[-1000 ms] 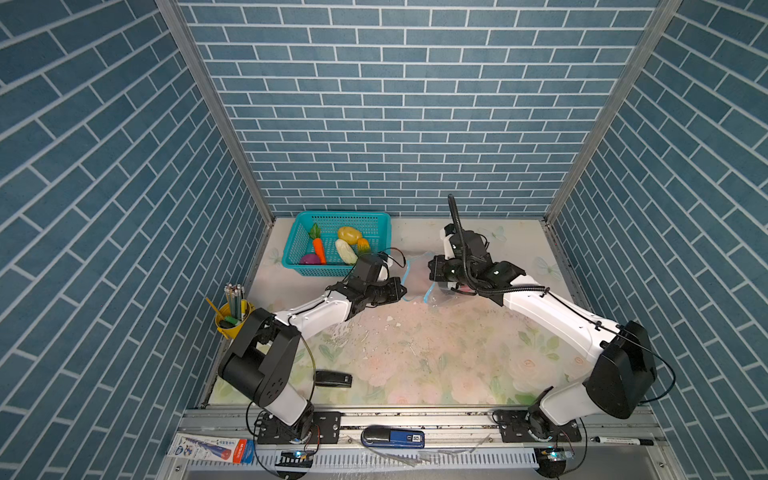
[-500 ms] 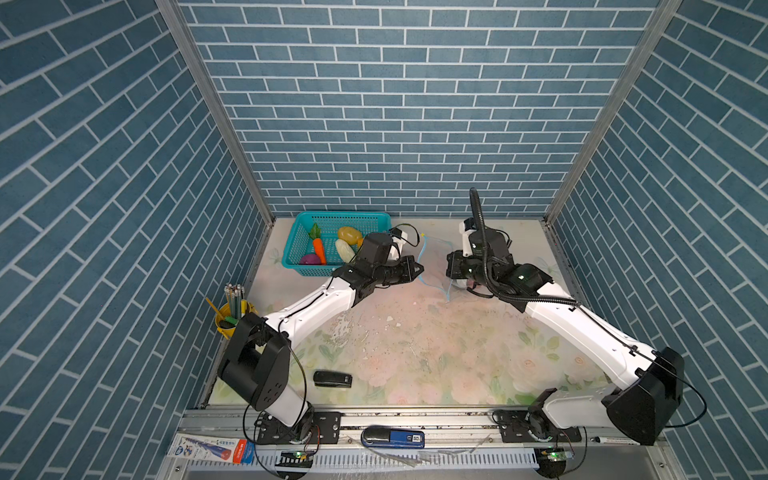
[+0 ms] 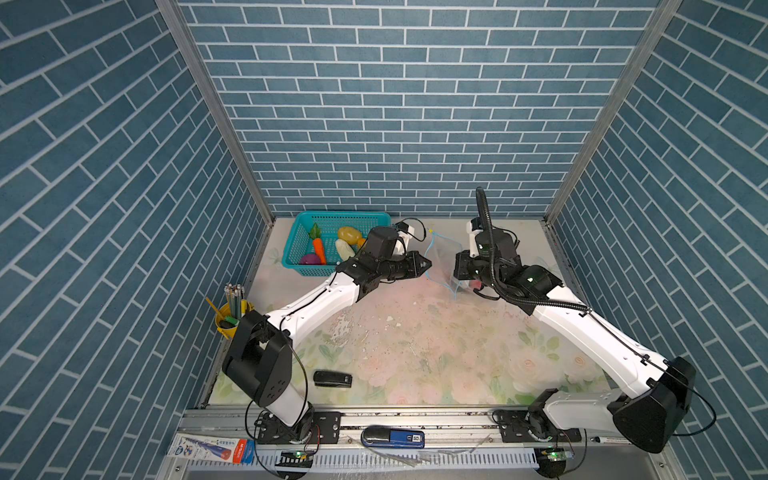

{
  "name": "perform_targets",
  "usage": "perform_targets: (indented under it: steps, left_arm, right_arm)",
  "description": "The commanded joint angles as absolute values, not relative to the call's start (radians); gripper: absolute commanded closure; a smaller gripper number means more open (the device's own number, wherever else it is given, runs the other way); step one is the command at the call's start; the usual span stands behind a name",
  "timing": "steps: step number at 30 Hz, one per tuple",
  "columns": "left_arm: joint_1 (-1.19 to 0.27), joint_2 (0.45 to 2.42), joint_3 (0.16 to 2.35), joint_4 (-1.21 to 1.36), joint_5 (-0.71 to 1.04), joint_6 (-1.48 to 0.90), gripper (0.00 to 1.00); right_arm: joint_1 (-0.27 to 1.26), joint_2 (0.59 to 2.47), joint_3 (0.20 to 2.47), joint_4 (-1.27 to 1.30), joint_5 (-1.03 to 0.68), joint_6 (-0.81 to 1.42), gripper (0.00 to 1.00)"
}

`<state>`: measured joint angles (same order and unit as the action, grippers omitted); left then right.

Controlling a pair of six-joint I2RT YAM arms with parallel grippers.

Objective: Place the food in the zip-top bag and seal the zipper
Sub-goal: 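Grasp the blue zipper strip with the left gripper while the right holds the other strip, then release the zipper strip and move the left gripper over the teal basket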

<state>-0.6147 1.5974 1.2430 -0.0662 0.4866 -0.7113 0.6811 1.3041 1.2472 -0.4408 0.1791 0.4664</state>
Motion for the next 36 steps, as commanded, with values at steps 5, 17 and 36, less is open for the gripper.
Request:
perform_targets:
  steps: [5, 17, 36]
  left_arm:
    - [-0.545, 1.528, 1.247, -0.252, 0.421, -0.6, 0.52]
    - [-0.374, 1.582, 1.465, -0.688, 0.174, -0.411, 0.38]
    - [-0.122, 2.055, 1.931, -0.928, -0.1, -0.295, 0.41]
  right_arm:
    - [0.678, 1.357, 1.262, -0.401, 0.105, 0.488, 1.0]
    - [0.678, 1.428, 1.261, -0.348, 0.024, 0.522, 1.0]
    - [0.679, 1.467, 1.229, -0.285, -0.043, 0.53, 1.0]
